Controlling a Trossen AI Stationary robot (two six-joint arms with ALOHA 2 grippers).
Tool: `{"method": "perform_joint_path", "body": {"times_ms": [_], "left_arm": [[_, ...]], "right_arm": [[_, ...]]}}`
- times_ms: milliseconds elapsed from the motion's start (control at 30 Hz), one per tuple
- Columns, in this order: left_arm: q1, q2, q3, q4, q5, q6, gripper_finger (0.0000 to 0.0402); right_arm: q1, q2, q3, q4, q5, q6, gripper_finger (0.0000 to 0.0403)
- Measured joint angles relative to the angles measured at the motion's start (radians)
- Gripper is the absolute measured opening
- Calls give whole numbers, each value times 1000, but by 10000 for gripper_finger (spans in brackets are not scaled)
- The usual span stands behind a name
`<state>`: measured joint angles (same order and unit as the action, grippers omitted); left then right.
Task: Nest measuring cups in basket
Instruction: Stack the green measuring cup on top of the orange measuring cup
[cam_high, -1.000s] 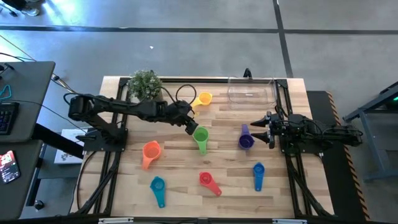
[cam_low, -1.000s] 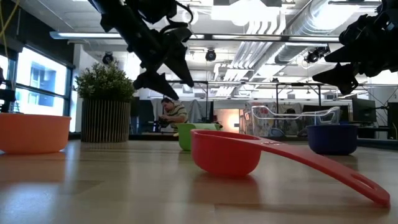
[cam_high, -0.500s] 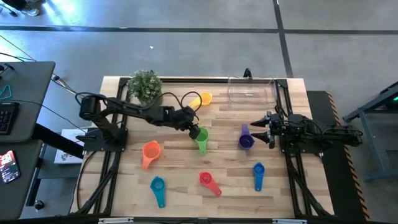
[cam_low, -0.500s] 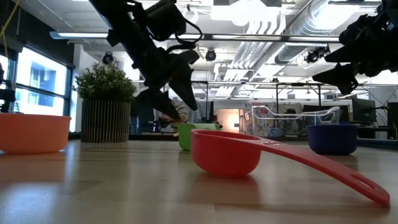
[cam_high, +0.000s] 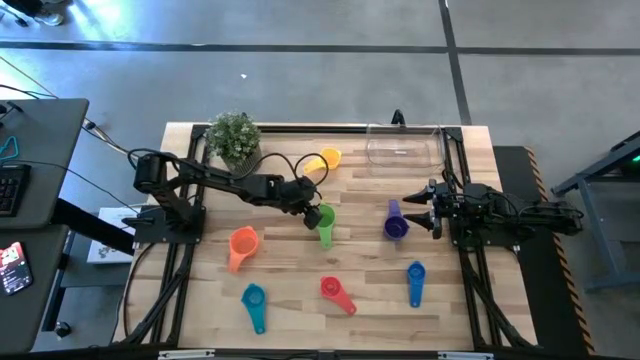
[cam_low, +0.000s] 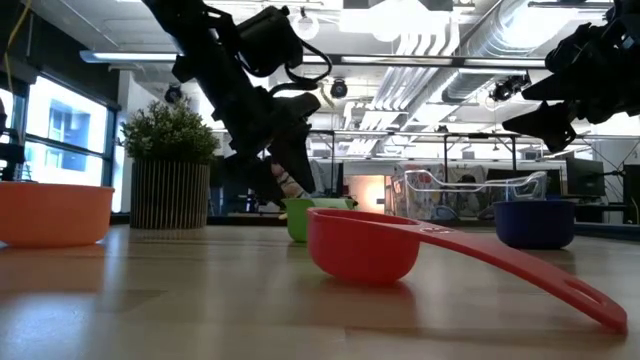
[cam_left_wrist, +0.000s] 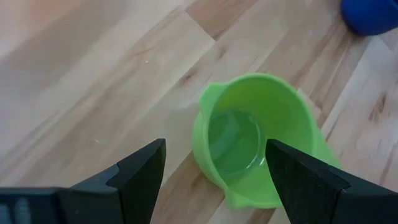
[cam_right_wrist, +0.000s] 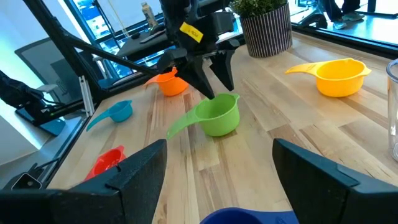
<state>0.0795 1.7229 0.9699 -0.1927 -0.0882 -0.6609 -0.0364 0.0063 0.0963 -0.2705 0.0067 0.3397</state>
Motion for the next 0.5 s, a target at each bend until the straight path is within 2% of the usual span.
{"method": "perform_joint_path", "body": {"times_ms": [500], "left_arm": [[-2,51,0,20,-6,-1,266]], "right_arm": [[0,0,0,0,0,0,284]]}}
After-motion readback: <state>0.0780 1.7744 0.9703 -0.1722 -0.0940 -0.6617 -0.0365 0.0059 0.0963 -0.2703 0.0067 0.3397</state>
